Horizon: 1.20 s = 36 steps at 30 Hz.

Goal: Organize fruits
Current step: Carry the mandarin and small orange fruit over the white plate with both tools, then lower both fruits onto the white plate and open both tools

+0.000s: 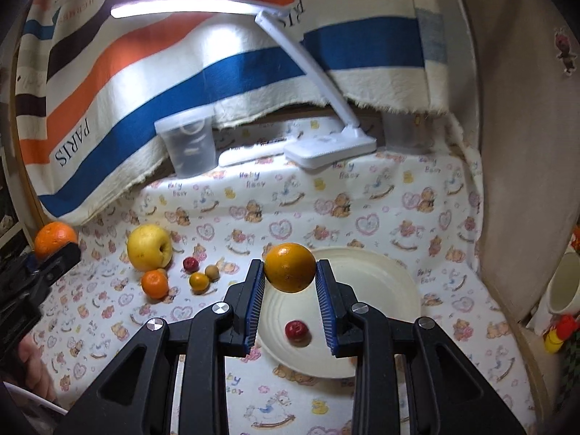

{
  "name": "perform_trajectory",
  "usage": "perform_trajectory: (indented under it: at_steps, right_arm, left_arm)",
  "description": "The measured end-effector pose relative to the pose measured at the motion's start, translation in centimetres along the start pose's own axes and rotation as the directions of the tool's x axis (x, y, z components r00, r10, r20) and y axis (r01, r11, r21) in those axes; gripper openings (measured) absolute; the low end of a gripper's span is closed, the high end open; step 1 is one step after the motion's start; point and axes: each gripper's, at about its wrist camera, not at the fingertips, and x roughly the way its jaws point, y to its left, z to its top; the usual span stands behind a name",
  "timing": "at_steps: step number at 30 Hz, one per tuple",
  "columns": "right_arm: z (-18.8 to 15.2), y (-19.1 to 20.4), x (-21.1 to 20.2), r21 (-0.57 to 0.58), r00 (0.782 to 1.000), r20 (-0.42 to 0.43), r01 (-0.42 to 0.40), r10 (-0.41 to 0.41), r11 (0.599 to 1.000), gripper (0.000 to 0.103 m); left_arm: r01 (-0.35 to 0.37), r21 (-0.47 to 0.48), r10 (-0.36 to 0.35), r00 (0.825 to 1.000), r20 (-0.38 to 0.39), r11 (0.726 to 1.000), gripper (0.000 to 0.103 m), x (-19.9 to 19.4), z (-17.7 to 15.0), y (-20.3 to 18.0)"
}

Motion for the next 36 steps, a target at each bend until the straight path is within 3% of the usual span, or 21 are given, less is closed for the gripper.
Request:
perform_trajectory:
  at_steps: [5,9,14,18,24,28,36]
  right_arm:
    - [0.2,-1.6,0.6,0.048,0.999,-0.03,0.014,-0.013,0.999,0.03]
    - [0.3,-2.1,0.7,0.036,0.997,-0.025,0.071,-0.07,0.997,0.03]
    - [0.8,-3.6,0.2,0.07,0.997,0.002,0.083,-0.083,0.994,0.03]
    - [0.7,-4.9,1.8,0.106,0.994,-0.059,0.094,-0.088,0.99,0.03]
    - [0.3,-6.9,3.6,0.132,0.984,-0.121,0.149,-0.133,0.98,0.03]
    - [-0.2,-7.8,4.9,0.14,0.972,-0.18,0.176,-0.15,0.974,0.03]
    - [-1.8,-8.2,8.1,0.105,0.932,-0.308,0.234,-0.192,0.966,0.03]
  left_arm:
    - [0.063,0.053,-0.061,0.997,-0.039,0.997,0.048,1.3,1.9,-3.4]
    - [0.101,0.004,-0.101,0.993,-0.065,0.995,0.048,3.0,2.4,-4.7]
    - [0.062,0.108,-0.06,0.998,-0.026,0.992,0.048,5.0,2.4,-7.2]
    - [0.024,0.11,-0.016,0.998,-0.067,0.994,0.048,7.5,2.0,-8.3]
    - [0.065,0.061,-0.055,0.985,-0.162,0.996,0.048,11.0,1.0,-9.0]
    - [0.105,0.064,-0.083,0.954,-0.288,0.992,0.048,13.8,0.2,-9.4]
    - [0.095,0.024,-0.071,0.865,-0.497,0.995,0.048,18.2,-2.9,-9.0]
